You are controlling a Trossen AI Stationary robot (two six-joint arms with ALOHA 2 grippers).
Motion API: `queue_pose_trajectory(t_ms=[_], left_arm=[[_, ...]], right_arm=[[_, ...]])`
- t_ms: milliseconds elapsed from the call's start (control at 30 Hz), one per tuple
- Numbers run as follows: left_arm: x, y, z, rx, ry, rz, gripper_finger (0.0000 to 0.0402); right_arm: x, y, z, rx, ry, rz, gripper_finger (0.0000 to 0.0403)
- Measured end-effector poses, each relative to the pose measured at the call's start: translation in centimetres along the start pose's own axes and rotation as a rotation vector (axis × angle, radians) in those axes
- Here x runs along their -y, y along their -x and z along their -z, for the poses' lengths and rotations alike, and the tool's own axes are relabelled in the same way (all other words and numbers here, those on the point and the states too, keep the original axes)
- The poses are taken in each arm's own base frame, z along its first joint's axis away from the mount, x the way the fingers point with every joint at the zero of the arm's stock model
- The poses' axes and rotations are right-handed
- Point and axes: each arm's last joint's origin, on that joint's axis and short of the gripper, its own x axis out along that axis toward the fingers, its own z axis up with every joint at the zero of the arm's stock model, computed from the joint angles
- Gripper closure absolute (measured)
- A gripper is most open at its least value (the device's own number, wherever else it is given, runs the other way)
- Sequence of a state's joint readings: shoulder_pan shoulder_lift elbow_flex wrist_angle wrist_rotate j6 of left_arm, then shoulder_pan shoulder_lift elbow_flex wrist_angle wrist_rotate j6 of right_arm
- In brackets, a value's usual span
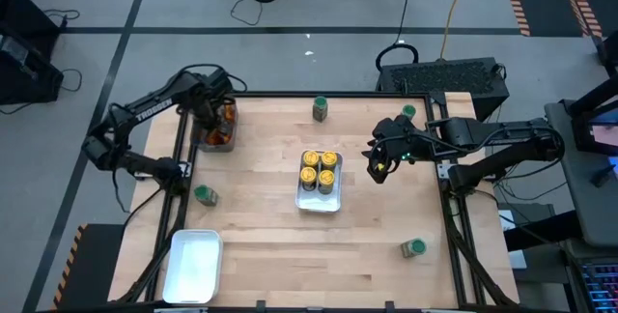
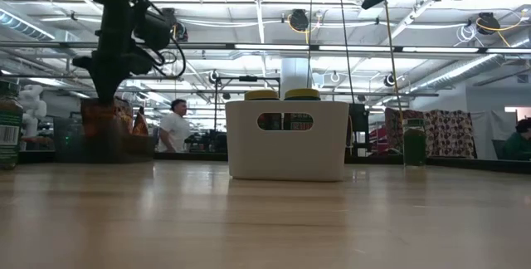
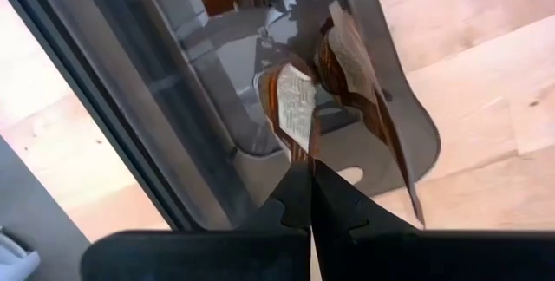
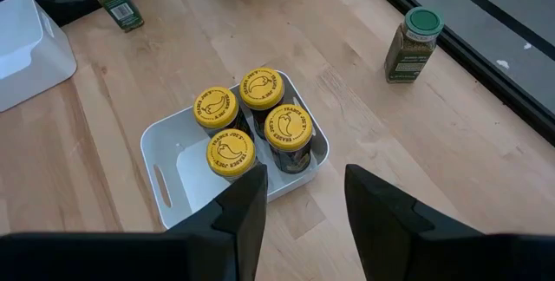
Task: Sort spices by type
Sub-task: Put the brown spice pouch into the black transparent bin, then put the middle left green spice bottle into the bottom white bin
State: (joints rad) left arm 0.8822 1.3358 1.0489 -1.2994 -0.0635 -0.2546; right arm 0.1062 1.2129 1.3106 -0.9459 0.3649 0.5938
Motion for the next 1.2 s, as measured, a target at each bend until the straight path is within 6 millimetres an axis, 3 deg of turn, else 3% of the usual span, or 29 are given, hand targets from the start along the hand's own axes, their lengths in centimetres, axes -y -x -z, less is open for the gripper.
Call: queue_pose_trajectory(t_ms=[167, 767, 1200], left_arm=[[0.09, -0.25, -0.39, 0.007, -0.008, 0.001, 0.0391], [0.08, -0.24, -0.36, 0.005, -0.081, 0.000, 0.0267], [-0.08, -0.14, 0.03, -0.028, -0.142, -0.026, 0.0246]], right_arm=[[0.00, 0.00, 0.00, 0.000, -0.003, 0.000, 0.0266], [-0.09, 0.00, -0.13, 0.013, -0.002, -0.009, 0.0266], [-0.30, 0.01, -0.45, 0.044, -0.016, -0.030, 0.0266]])
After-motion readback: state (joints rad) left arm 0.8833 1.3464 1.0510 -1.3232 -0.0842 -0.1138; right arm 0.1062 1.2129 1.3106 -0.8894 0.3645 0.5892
